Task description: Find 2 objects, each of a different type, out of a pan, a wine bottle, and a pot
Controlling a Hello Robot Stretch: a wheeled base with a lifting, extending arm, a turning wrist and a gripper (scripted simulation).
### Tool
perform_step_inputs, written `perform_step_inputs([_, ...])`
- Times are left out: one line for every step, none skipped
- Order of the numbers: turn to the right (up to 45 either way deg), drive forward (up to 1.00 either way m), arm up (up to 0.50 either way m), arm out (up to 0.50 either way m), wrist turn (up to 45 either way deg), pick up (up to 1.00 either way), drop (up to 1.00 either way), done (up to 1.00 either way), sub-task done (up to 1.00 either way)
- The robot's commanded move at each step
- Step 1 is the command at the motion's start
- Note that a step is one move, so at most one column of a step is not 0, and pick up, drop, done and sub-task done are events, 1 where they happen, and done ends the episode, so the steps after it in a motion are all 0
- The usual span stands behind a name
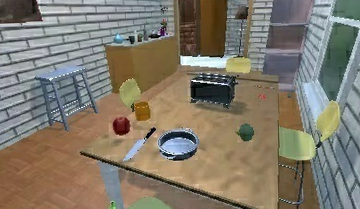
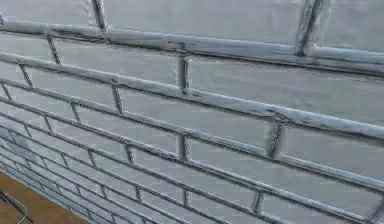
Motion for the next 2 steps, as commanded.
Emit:
perform_step_inputs([-45.0,0.00,0.00,0.00,0.0,0.00,0.00,0.00,0.00])
perform_step_inputs([-45.0,0.00,0.00,0.00,0.0,0.00,0.00,0.00,0.00])
